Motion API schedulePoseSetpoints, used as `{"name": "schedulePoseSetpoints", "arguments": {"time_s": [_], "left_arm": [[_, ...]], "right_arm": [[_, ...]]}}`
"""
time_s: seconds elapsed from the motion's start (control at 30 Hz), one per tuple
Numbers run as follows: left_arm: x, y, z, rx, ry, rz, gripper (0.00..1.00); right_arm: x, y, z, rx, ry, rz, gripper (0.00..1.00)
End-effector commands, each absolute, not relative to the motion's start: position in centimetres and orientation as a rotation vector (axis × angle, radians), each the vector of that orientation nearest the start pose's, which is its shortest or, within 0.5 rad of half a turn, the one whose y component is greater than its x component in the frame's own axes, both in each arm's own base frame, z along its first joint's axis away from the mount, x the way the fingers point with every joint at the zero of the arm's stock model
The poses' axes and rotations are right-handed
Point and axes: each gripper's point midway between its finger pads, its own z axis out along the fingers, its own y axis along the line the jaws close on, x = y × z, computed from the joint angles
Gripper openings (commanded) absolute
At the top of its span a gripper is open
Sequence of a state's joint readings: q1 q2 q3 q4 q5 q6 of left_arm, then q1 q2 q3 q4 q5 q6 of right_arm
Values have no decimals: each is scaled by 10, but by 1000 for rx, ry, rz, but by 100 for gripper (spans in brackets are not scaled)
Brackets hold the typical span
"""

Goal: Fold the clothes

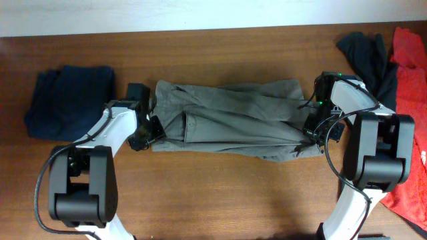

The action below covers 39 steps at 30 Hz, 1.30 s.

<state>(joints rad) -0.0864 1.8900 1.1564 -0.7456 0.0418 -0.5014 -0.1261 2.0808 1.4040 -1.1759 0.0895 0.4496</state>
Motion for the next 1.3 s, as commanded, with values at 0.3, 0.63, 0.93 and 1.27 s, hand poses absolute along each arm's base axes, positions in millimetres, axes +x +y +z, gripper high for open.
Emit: {"name": "schedulePoseSetpoints", "arguments": {"time_s": [0.3,0.63,0.93,1.27], "left_arm": [[335,2,-12,-692,3006,127,55],[357,-32,-6,-576,2992,-190,56],[399,-77,26,-395,2851,-600,81],[370,-94,13,-365,2961,-593,85]], "right_arm": [[334,-116,56,1013,2959,-516,25],[346,-108,59,962,2970,-404,27],[347,-108,59,963,2963,-402,49],[350,-103,58,965,2967,-346,54]]}}
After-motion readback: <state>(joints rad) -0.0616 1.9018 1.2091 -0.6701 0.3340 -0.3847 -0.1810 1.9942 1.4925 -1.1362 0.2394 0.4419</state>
